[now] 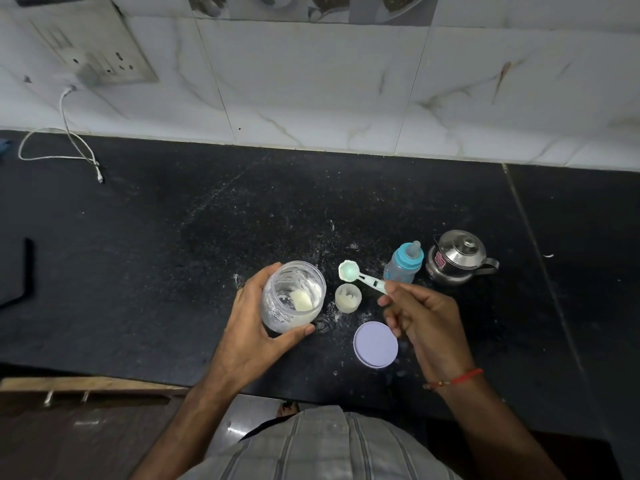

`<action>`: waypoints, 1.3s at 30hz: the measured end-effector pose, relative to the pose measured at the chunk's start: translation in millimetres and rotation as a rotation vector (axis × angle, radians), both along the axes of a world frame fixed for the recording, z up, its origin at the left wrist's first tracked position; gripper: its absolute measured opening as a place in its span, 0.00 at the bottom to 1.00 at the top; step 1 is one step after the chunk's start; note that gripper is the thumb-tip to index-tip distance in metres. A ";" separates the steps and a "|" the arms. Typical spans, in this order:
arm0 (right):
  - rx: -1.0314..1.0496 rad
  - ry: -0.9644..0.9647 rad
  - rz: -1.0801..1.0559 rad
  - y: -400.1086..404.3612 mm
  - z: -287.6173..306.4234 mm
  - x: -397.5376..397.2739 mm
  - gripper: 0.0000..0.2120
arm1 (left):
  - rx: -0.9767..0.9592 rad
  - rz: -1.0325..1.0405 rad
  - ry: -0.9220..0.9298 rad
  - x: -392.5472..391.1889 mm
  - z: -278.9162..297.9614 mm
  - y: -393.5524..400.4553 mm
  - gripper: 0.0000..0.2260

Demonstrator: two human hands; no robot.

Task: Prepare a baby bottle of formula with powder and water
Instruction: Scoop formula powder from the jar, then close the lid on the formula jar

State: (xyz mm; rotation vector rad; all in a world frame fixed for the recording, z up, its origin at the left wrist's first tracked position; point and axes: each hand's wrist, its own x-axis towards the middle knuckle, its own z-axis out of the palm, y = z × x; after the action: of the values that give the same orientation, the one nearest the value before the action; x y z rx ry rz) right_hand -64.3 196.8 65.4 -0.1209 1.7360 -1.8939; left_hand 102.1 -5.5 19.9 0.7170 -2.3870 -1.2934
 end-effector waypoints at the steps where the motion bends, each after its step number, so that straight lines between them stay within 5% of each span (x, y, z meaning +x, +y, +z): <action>1: -0.029 -0.002 0.013 -0.8 7.1 1.2 0.09 | 0.004 -0.005 -0.008 -0.7 -0.8 0.6 0.47; 10: 0.154 0.236 0.368 -23.1 22.5 14.3 0.02 | 0.018 -0.067 -0.010 -3.4 -1.0 10.6 0.46; 14: 0.331 0.488 0.342 -29.5 17.2 9.9 0.16 | 0.005 -0.072 0.002 -2.4 0.4 12.5 0.45; 20: 0.594 0.659 0.394 -7.2 -11.2 -6.7 0.09 | 0.003 -0.016 0.005 5.0 -2.1 8.7 0.46; 24: 1.070 0.712 0.836 12.8 -52.0 4.2 0.38 | 0.006 0.004 0.017 7.1 -1.1 8.2 0.46; 27: 1.178 0.743 0.934 19.2 -75.3 16.0 0.46 | 0.004 -0.003 0.016 5.6 0.7 9.5 0.46; 33: 1.028 0.829 0.741 23.7 -76.5 14.6 0.33 | 0.002 -0.039 0.001 2.6 0.6 12.2 0.45; 39: 0.279 0.572 0.293 4.2 -23.3 5.5 0.32 | -0.009 -0.085 -0.009 -0.7 0.1 16.6 0.45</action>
State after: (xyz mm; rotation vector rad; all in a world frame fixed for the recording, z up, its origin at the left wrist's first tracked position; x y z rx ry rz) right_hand -58.8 201.0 42.1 -0.8295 2.1839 -1.4679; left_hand 101.5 11.1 20.0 0.6266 -2.4531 -1.3149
